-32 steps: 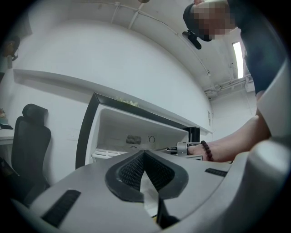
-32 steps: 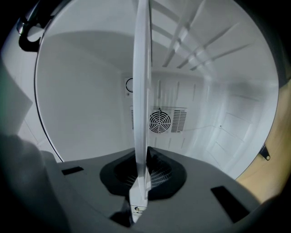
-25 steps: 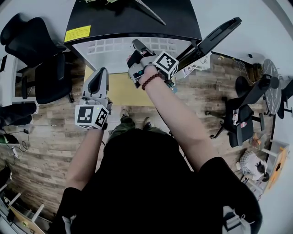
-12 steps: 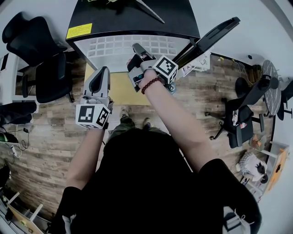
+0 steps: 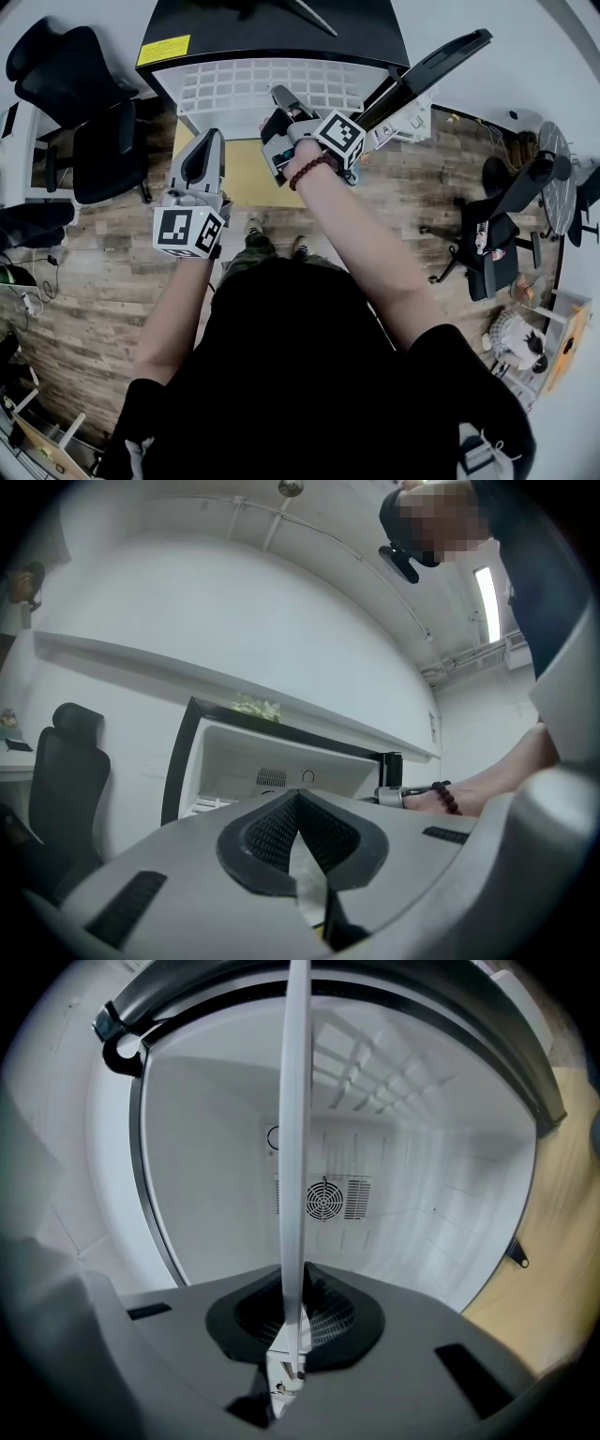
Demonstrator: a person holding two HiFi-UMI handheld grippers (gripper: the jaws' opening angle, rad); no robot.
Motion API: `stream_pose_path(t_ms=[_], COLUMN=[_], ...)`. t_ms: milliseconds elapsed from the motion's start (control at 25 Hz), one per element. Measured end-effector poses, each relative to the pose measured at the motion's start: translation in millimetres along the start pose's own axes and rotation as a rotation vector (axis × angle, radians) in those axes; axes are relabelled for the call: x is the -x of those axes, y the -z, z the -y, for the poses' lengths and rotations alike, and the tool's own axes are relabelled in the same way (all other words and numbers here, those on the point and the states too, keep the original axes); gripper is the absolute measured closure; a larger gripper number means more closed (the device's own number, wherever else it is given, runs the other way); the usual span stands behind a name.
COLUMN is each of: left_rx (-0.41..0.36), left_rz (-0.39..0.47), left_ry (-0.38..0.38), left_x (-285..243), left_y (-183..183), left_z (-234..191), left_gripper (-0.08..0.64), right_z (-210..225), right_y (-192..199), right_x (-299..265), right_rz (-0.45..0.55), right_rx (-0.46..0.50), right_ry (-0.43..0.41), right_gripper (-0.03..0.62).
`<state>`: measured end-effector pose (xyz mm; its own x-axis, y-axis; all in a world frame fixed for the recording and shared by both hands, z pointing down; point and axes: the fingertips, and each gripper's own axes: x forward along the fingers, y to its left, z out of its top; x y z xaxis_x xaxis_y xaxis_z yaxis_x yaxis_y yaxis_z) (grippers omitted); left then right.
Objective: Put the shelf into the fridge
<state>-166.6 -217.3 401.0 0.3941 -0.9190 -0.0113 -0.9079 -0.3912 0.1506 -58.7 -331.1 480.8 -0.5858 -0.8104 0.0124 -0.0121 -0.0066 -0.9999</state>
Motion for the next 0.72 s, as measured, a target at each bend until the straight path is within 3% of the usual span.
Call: stream_pose_path(t_ms=[720], left_rx=[-0.009], left_rz=[0.002], left_ry=[0.004], left_x=[11.9], left_y=[-3.4], left_z=[10.6], left_gripper=[0.543], right_z=[-3.8], right_y=[13.5], right_x=[19.4], right_rz=[-0.002], right_rx=[-0.003], right_ry=[0.020], right_gripper=[0.552])
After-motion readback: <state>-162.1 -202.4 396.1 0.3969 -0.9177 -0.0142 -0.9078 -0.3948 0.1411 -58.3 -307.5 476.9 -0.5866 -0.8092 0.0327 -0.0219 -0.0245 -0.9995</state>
